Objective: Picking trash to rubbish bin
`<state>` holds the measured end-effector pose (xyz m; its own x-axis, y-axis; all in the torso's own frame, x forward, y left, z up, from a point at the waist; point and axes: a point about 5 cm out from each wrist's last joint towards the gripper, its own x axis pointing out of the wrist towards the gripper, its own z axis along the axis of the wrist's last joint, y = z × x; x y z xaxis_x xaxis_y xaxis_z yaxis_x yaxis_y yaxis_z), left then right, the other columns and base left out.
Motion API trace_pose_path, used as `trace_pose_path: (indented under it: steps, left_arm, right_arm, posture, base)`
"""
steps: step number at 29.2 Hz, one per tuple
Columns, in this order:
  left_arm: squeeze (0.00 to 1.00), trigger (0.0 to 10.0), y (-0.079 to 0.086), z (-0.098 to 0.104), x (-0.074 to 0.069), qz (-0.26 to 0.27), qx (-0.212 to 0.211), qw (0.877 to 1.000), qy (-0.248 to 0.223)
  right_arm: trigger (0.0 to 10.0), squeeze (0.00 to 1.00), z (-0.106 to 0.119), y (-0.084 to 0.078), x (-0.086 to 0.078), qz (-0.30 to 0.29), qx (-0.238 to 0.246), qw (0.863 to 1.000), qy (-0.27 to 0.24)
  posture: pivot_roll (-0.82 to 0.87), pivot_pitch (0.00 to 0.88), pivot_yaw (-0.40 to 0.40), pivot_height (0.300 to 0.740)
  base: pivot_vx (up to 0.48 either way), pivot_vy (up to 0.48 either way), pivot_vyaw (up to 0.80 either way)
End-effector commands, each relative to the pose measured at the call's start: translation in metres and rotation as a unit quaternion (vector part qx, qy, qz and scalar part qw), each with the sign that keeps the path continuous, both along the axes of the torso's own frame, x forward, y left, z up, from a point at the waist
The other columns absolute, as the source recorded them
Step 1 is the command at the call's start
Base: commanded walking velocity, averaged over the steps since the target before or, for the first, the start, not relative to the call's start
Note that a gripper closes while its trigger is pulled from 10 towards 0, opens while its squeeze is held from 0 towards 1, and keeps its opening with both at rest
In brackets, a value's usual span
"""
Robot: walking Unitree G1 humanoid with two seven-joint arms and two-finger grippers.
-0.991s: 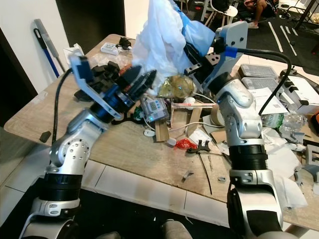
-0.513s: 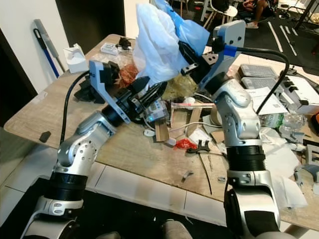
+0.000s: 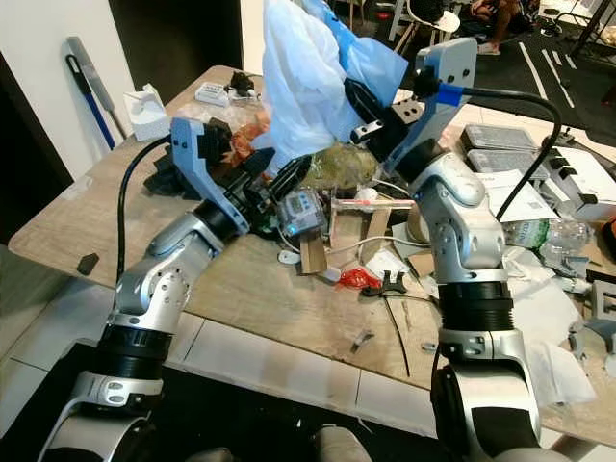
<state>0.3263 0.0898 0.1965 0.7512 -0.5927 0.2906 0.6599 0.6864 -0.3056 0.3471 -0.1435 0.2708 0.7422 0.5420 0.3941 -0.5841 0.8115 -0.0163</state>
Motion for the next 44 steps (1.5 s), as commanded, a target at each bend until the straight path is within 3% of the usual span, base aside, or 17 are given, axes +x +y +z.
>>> trace_pose_path:
  steps: [1,7,8,10,11,30,34,38,44]
  left_arm:
    - [0.00,10.0,0.000,-0.002,0.001,0.002,0.001,1.000,0.003]
    - [0.00,10.0,-0.001,0.000,-0.001,-0.008,-0.002,1.000,-0.008]
    - [0.00,3.8,-0.003,0.002,-0.003,-0.015,-0.003,1.000,-0.015]
    - [0.00,3.8,-0.004,0.002,-0.003,-0.019,-0.003,1.000,-0.020]
    - [0.00,0.0,-0.006,0.004,-0.005,-0.030,-0.004,0.999,-0.026]
    - [0.00,0.0,-0.006,0.003,-0.006,-0.029,0.016,0.999,-0.038]
    - [0.00,0.0,0.009,0.006,-0.002,0.000,0.015,0.999,-0.042]
    - [0.00,0.0,0.029,0.009,0.004,0.037,0.017,0.998,-0.046]
    - [0.00,0.0,0.037,0.010,0.006,0.054,0.023,0.997,-0.048]
  right_arm:
    - [0.0,0.00,0.009,-0.003,-0.002,-0.002,0.011,1.000,-0.012]
    - [0.0,0.00,0.008,-0.003,-0.001,-0.004,0.011,1.000,-0.008]
    - [0.0,0.00,0.007,-0.003,-0.001,-0.004,0.010,1.000,-0.005]
    - [0.0,0.00,0.006,-0.003,-0.001,-0.005,0.009,1.000,-0.004]
    - [0.0,0.00,0.005,-0.002,-0.001,-0.006,0.007,1.000,-0.002]
    - [0.0,0.00,-0.004,-0.003,0.003,-0.019,-0.015,1.000,0.014]
    - [0.0,0.00,-0.002,-0.017,0.007,-0.045,-0.015,0.999,0.017]
    - [0.0,0.00,0.004,-0.044,0.013,-0.092,0.000,0.996,0.020]
    - [0.0,0.00,0.007,-0.067,0.016,-0.133,0.019,0.991,0.023]
  posture:
    - [-0.05,0.000,-0.081,0.740]
    - [-0.05,0.000,-0.080,0.740]
    - [-0.05,0.000,-0.080,0.740]
    - [-0.05,0.000,-0.080,0.740]
    - [-0.05,0.000,-0.081,0.740]
    - [-0.05,0.000,-0.081,0.740]
    - [-0.05,0.000,-0.081,0.740]
    - [-0.05,0.000,-0.082,0.740]
    - [-0.05,0.000,-0.081,0.740]
  base:
    - [0.000,0.000,0.00]
    - [0.000,0.000,0.00]
    - [0.000,0.000,0.00]
    - [0.000,0.000,0.00]
    - [0.000,0.000,0.00]
    - [0.000,0.000,0.00]
    - [0.000,0.000,0.00]
    - [0.000,0.000,0.00]
    - [0.000,0.000,0.00]
